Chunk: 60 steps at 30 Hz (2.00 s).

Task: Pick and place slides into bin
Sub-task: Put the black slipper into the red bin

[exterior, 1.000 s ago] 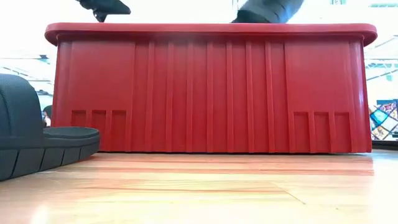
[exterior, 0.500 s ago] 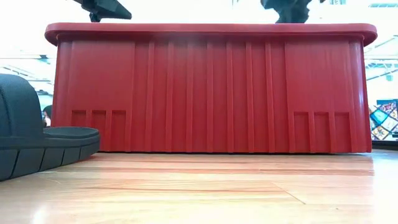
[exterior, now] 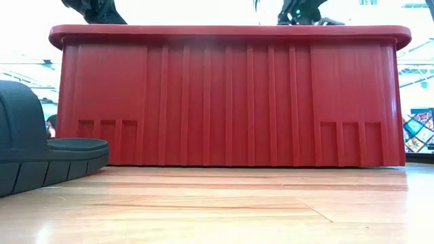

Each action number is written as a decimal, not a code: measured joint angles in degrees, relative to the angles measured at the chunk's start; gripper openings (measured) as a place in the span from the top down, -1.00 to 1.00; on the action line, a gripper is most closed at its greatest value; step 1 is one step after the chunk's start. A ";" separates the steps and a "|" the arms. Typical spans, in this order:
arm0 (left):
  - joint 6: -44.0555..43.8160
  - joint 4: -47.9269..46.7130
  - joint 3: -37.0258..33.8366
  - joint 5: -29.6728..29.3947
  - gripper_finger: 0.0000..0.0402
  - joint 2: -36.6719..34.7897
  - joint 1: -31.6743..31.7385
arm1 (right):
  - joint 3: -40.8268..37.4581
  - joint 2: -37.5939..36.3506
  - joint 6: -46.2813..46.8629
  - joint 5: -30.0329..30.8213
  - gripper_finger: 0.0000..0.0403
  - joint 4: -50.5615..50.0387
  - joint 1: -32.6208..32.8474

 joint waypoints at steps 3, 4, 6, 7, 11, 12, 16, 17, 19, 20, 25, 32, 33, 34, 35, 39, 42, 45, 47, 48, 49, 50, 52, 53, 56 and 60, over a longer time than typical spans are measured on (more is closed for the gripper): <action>0.80 -0.29 0.00 0.23 0.87 0.00 1.18 | -1.39 1.16 0.17 -0.04 0.98 0.07 0.26; 1.45 -0.27 0.00 0.66 0.87 0.00 1.51 | -1.66 1.48 0.17 -0.02 0.98 0.22 0.24; 2.47 -0.19 0.00 0.94 0.87 0.00 2.19 | -2.18 2.27 0.05 -0.02 0.98 0.13 0.03; 2.80 -0.13 0.00 1.11 0.87 0.00 2.47 | -2.24 2.81 0.02 -0.02 0.98 0.02 -0.16; 2.99 -0.13 0.00 1.11 0.87 0.00 3.54 | -2.24 4.60 -0.11 -0.01 0.98 0.23 -0.94; 2.99 -0.13 0.00 1.14 0.87 0.00 3.74 | -2.24 4.98 -0.15 0.02 0.98 0.19 -1.25; 2.99 -0.13 0.00 1.14 0.87 0.00 4.02 | -2.24 6.41 0.00 0.07 0.98 0.07 -2.36; 2.99 -0.11 0.00 1.25 0.87 0.00 4.02 | -2.24 6.76 0.02 0.11 0.98 0.10 -2.65; 2.99 -0.13 0.00 2.14 0.87 0.00 4.02 | -2.24 7.32 0.02 0.13 0.98 0.11 -3.13; 2.98 -0.11 0.00 2.29 0.87 0.00 4.02 | -2.26 7.38 0.02 0.13 0.98 0.11 -3.49; 2.18 -0.11 0.00 2.35 0.87 0.00 4.02 | -2.42 7.29 -0.84 0.81 0.98 0.22 -4.80; 1.61 -0.11 0.00 2.35 0.87 0.00 4.02 | -2.42 7.27 2.69 9.91 0.82 3.57 -6.16; 1.61 -0.09 0.00 2.34 0.87 0.00 4.02 | -2.42 7.27 3.23 10.10 0.78 4.03 -6.42; 1.59 -0.09 0.00 2.33 0.87 0.00 4.02 | -2.42 7.26 3.84 10.24 0.74 4.36 -6.60; 1.51 -0.11 0.00 2.33 0.87 0.00 4.02 | -2.42 7.24 4.37 10.41 0.70 4.68 -6.67; 1.22 -0.11 0.00 2.33 0.87 0.00 4.02 | -2.42 7.18 6.45 12.72 0.56 5.48 -6.60; 1.24 -0.10 0.00 2.34 0.87 0.00 4.02 | -2.40 7.16 8.34 13.61 0.47 5.64 -6.62; 1.22 -0.11 0.00 2.33 0.87 0.00 4.02 | -2.40 6.73 9.29 14.04 0.42 5.68 -6.60; 1.24 -0.09 0.00 2.33 0.87 0.00 4.02 | -2.40 6.13 9.51 14.16 0.41 5.68 -6.62; 1.24 -0.09 0.02 2.33 0.87 0.00 4.02 | -2.40 5.74 9.53 14.24 0.40 5.83 -6.62; 1.24 -0.07 0.00 2.33 0.87 0.00 4.02 | -2.40 5.22 9.77 14.44 0.40 6.14 -6.60; 1.24 -0.02 0.00 2.33 0.87 0.00 4.02 | -2.40 4.65 10.00 14.43 0.40 6.49 -6.60; 1.39 -0.02 0.00 2.35 0.87 0.00 4.00 | -2.40 3.42 10.19 13.94 0.40 7.83 -6.65; 1.41 0.00 0.00 2.66 0.87 0.00 4.02 | -2.40 2.74 10.51 14.09 0.40 8.88 -6.67; 1.45 0.18 0.00 4.39 0.87 0.00 4.02 | -2.40 0.56 10.58 14.77 0.40 11.65 -6.67; 1.68 0.24 0.00 4.80 0.87 0.00 3.98 | -2.40 -1.79 11.06 14.29 0.40 15.08 -6.67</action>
